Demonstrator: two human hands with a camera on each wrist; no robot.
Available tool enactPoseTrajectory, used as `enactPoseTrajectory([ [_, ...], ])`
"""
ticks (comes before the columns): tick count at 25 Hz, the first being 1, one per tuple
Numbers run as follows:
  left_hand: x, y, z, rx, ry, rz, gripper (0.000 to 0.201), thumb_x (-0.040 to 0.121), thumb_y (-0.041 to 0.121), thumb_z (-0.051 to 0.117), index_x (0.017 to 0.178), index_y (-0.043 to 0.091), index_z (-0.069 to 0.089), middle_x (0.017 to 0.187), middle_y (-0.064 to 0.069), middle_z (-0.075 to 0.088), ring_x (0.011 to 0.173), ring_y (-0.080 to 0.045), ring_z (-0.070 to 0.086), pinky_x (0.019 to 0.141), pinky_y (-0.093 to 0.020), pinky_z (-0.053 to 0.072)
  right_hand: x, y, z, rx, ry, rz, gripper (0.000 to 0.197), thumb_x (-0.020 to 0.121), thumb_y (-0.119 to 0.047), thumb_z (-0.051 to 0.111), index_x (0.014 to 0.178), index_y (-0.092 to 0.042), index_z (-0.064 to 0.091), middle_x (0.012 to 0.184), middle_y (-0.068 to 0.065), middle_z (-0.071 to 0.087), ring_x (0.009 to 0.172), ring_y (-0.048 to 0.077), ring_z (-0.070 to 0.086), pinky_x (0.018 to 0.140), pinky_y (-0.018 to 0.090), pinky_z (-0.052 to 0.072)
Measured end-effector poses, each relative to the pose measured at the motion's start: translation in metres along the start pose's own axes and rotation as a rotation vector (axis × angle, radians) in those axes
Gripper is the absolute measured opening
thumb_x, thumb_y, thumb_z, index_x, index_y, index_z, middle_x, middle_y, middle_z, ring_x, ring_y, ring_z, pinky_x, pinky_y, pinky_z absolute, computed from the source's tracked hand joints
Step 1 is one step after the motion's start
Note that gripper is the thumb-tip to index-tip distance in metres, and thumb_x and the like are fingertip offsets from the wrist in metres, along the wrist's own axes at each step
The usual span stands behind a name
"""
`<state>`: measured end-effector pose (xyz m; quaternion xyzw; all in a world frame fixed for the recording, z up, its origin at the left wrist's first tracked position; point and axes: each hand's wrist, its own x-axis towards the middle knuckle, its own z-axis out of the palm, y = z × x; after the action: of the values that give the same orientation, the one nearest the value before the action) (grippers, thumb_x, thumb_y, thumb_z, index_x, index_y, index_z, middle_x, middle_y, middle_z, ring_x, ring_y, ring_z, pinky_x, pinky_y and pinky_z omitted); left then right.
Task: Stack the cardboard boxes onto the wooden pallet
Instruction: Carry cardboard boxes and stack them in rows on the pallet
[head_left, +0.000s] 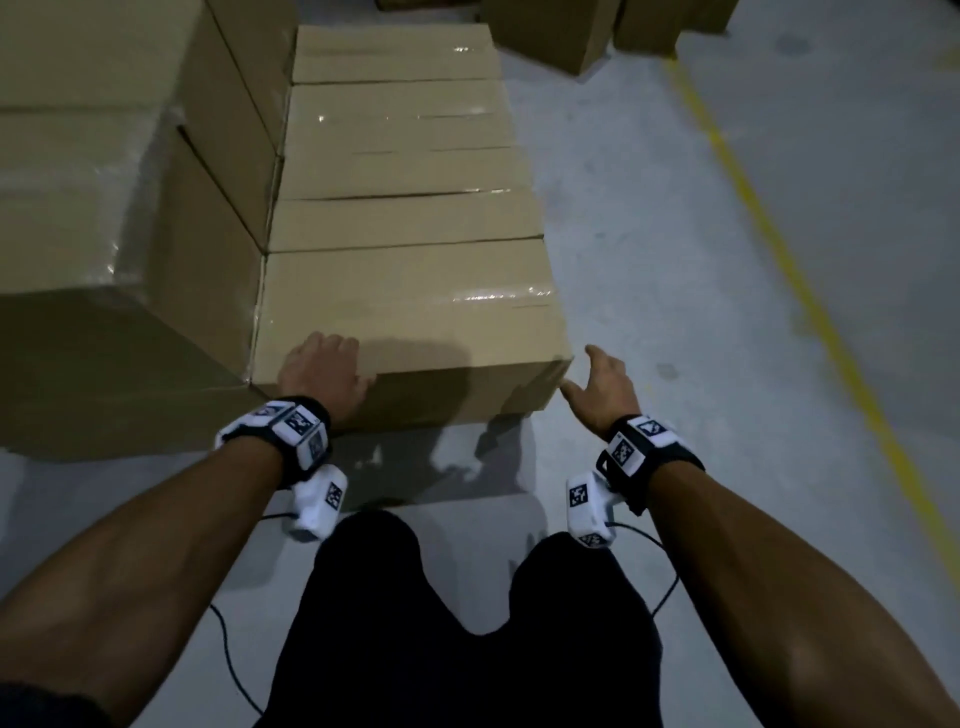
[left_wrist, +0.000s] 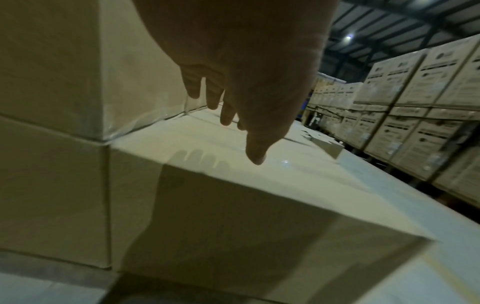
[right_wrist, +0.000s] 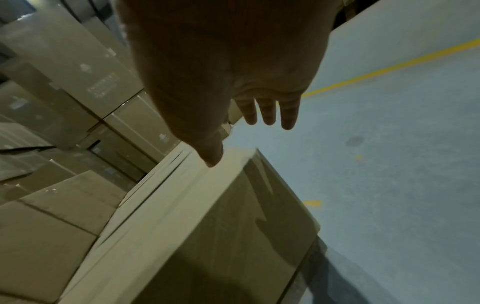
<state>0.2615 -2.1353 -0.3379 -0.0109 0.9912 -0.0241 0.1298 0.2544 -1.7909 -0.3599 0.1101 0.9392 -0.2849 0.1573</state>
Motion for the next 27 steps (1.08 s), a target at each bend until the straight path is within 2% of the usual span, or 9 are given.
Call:
enactPoseTrajectory([
  [3,-0.054,0.054,-0.083,-0.08,-0.016,0.07,0.047,0.098,0.042,0.05,0.131,0.008,0.051,0.132,-0.014,0.054,0.124,-0.032,0.044,0.098,-0.04,0.038,-0.064,-0.016,-0.079,-0.064,-0.075,-0.023,0.06,0.099,-0.036,0.056,0.15,-0.011,0.036,0.152,0.018,0.037,0.137,0.038,0.039,0.111,0.045,0.037],
  [7,-0.112,0.123,-0.19,-0.168,-0.07,0.094,0.047,0.1,0.041,0.046,0.136,0.01,0.05,0.139,-0.012,0.051,0.129,-0.03,0.041,0.102,-0.038,0.034,-0.139,-0.033,-0.181,-0.104,-0.068,-0.04,0.056,0.1,-0.037,0.055,0.148,-0.011,0.042,0.15,0.015,0.042,0.137,0.036,0.039,0.109,0.046,0.038],
  [10,-0.123,0.168,-0.239,-0.182,-0.043,0.155,0.045,0.1,0.04,0.046,0.135,0.012,0.05,0.139,-0.009,0.051,0.129,-0.028,0.042,0.102,-0.037,0.034,-0.158,-0.035,-0.236,-0.099,-0.029,-0.032,0.054,0.1,-0.037,0.054,0.146,-0.011,0.045,0.149,0.014,0.044,0.137,0.035,0.039,0.109,0.044,0.038],
  [13,-0.105,0.201,-0.265,-0.167,-0.024,0.202,0.045,0.099,0.04,0.046,0.134,0.012,0.051,0.138,-0.009,0.052,0.127,-0.027,0.044,0.102,-0.037,0.035,-0.151,-0.029,-0.274,-0.081,0.024,-0.021,0.053,0.1,-0.037,0.054,0.146,-0.011,0.045,0.15,0.012,0.044,0.138,0.033,0.038,0.109,0.043,0.037],
  [17,-0.051,0.233,-0.272,-0.169,-0.002,0.245,0.046,0.098,0.04,0.047,0.133,0.012,0.053,0.136,-0.008,0.054,0.126,-0.027,0.044,0.102,-0.037,0.035,-0.107,-0.017,-0.305,-0.089,0.048,0.004,0.054,0.101,-0.039,0.053,0.147,-0.012,0.044,0.151,0.012,0.042,0.138,0.033,0.039,0.11,0.043,0.037],
  [22,0.068,0.283,-0.289,-0.227,0.033,0.247,0.046,0.099,0.038,0.047,0.136,0.01,0.051,0.14,-0.009,0.051,0.132,-0.028,0.04,0.106,-0.037,0.032,0.019,-0.022,-0.356,-0.154,0.023,-0.034,0.056,0.101,-0.041,0.051,0.149,-0.014,0.041,0.152,0.011,0.04,0.139,0.032,0.038,0.11,0.042,0.037],
  [27,0.196,0.333,-0.345,-0.26,0.027,0.246,0.051,0.101,0.039,0.044,0.143,0.011,0.043,0.15,-0.009,0.042,0.143,-0.029,0.03,0.115,-0.038,0.026,0.136,-0.041,-0.434,-0.205,0.028,-0.071,0.055,0.101,-0.04,0.051,0.148,-0.013,0.041,0.151,0.011,0.042,0.138,0.031,0.039,0.11,0.042,0.036],
])
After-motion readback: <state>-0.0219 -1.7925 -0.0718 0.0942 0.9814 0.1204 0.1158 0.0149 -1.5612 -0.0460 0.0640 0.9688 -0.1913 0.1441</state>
